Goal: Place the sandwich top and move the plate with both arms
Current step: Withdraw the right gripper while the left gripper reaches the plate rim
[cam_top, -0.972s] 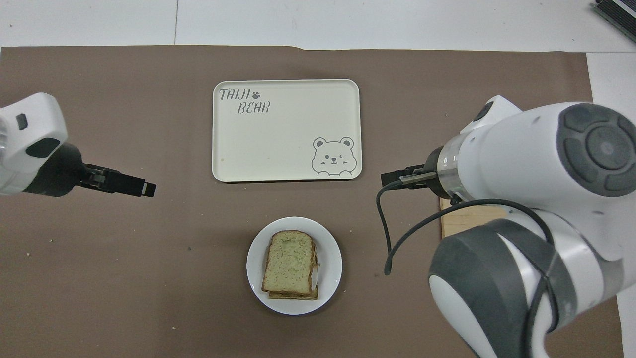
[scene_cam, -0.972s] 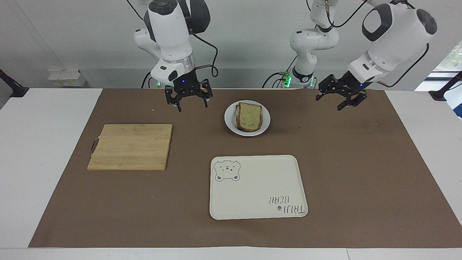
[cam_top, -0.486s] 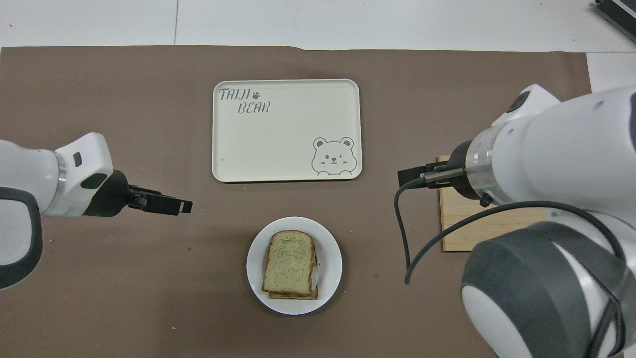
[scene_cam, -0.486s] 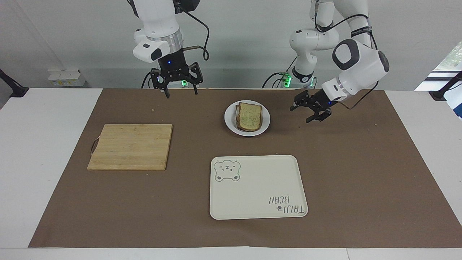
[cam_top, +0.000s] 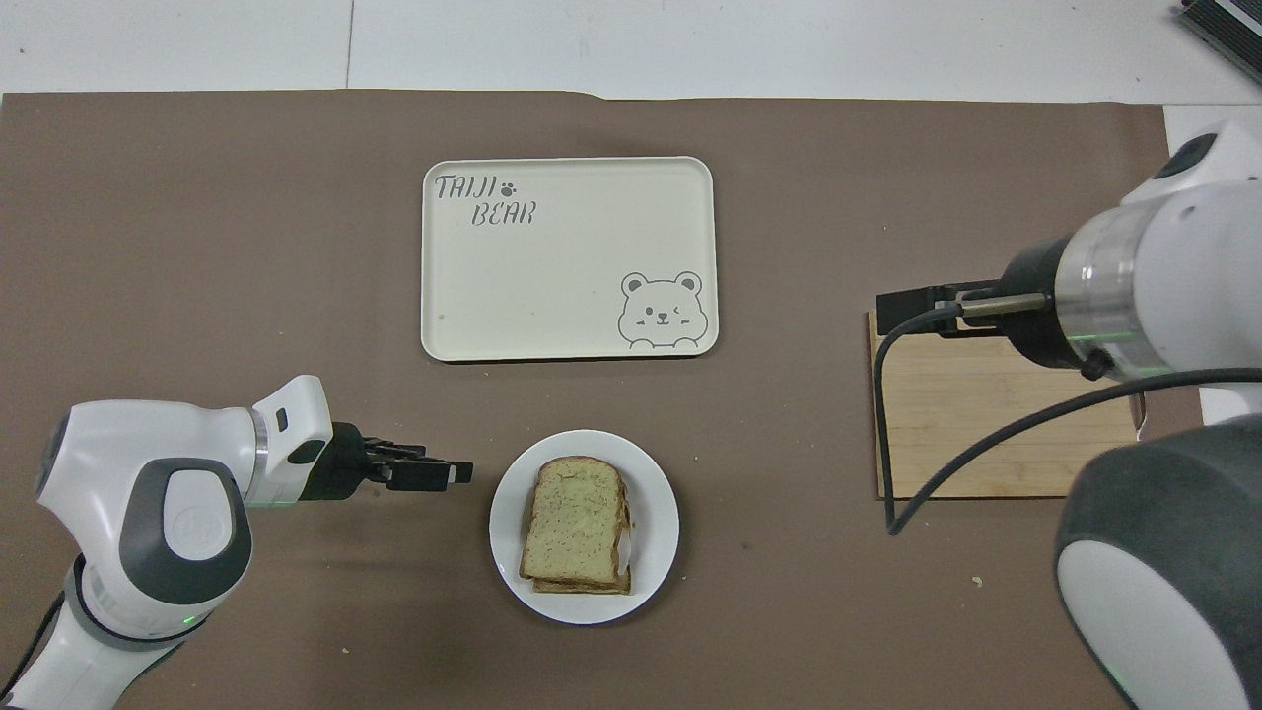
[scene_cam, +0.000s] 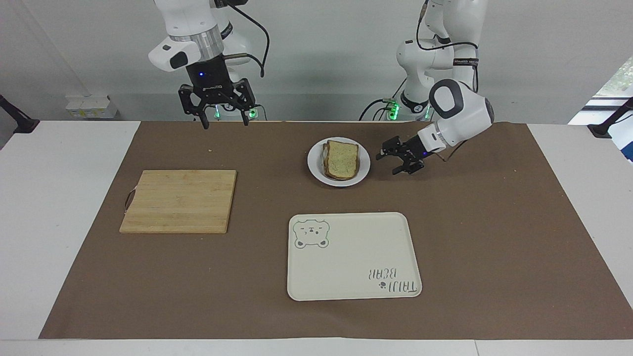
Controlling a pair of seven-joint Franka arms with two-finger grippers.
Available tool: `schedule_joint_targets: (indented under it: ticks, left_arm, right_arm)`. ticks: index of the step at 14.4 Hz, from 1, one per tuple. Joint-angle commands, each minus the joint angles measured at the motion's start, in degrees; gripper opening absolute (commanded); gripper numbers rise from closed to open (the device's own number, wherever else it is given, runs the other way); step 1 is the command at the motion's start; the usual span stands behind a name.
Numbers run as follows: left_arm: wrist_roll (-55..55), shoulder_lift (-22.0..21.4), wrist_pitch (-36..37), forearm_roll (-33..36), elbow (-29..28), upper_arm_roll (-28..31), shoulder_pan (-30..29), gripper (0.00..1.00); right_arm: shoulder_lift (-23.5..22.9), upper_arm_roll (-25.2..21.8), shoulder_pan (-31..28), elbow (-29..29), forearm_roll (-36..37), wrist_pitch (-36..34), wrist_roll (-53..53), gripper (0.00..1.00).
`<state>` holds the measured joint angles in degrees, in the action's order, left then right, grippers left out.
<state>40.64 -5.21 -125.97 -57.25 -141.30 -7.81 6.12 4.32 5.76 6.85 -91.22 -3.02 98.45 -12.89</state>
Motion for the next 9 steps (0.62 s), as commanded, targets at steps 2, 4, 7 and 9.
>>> schedule_joint_targets:
  ticks: [2, 4, 7, 9]
  left_arm:
    - [1.55, 0.81, -2.0, -3.48, -2.92, 0.78, 2.49, 0.71]
    - [1.55, 2.04, -3.58, -5.23, -3.36, 0.78, 4.42, 0.67]
    - [3.74, 4.41, -4.81, -9.45, -3.63, 0.87, 6.09, 0.64]
    - [3.84, 4.24, -4.73, -9.46, -4.77, 0.78, 6.09, 0.54]
  right_arm:
    - [1.65, -3.11, -0.69, -0.01, 0.21, -1.95, 1.29, 1.0]
    - [1.83, -5.57, -0.69, -0.1, 0.21, -2.3, 1.29, 1.0]
    - [2.0, -7.77, -0.69, -0.19, 0.29, -3.53, 1.2, 1.0]
    - [2.01, -8.92, -1.04, -0.19, 0.3, -5.01, 1.2, 1.0]
